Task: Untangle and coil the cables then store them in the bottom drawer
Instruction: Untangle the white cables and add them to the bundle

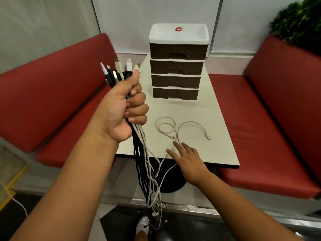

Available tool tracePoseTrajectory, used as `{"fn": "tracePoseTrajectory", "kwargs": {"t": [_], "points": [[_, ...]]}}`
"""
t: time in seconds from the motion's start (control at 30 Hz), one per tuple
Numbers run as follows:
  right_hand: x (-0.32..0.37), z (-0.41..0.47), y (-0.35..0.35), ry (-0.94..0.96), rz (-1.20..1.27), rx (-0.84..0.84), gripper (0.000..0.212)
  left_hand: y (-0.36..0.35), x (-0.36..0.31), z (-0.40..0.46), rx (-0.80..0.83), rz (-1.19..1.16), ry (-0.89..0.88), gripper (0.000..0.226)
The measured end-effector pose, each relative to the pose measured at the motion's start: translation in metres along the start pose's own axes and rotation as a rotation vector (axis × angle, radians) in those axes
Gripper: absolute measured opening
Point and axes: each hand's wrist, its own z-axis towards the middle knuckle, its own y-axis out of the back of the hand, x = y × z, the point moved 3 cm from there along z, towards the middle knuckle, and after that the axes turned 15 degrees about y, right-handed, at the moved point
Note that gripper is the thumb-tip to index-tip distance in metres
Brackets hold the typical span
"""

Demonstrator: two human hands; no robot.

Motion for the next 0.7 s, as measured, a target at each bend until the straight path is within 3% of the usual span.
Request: {"fn": "tracePoseTrajectory", "kwargs": {"t": [0.1, 0.23, 0.43, 0.53, 0.7], "points": [[-0.003, 0.006, -0.009, -0.004, -0.077, 0.136, 0.072, -0.008, -0.011, -0.009, 0.0, 0.026, -0.025, 0.049], [0.002, 0.001, -0.02, 0.014, -0.115, 0.127, 0.054, -0.014, -0.022, -0.016, 0.024, 0.034, -0.039, 0.049], [0.002, 0.019, -0.008, 0.033, -0.08, -0.029, 0.074, -0.025, -0.025, -0.022, 0.068, 0.033, -0.047, 0.048], [0.012, 0.039, -0.003, 0.044, -0.044, 0.043, 0.077, -0.033, -0.026, -0.023, 0.086, 0.039, -0.046, 0.048], [0.028, 0.043, -0.02, 0.063, 0.115, 0.073, 0.02, -0.032, -0.033, -0.026, 0.094, 0.047, -0.06, 0.048]]}}
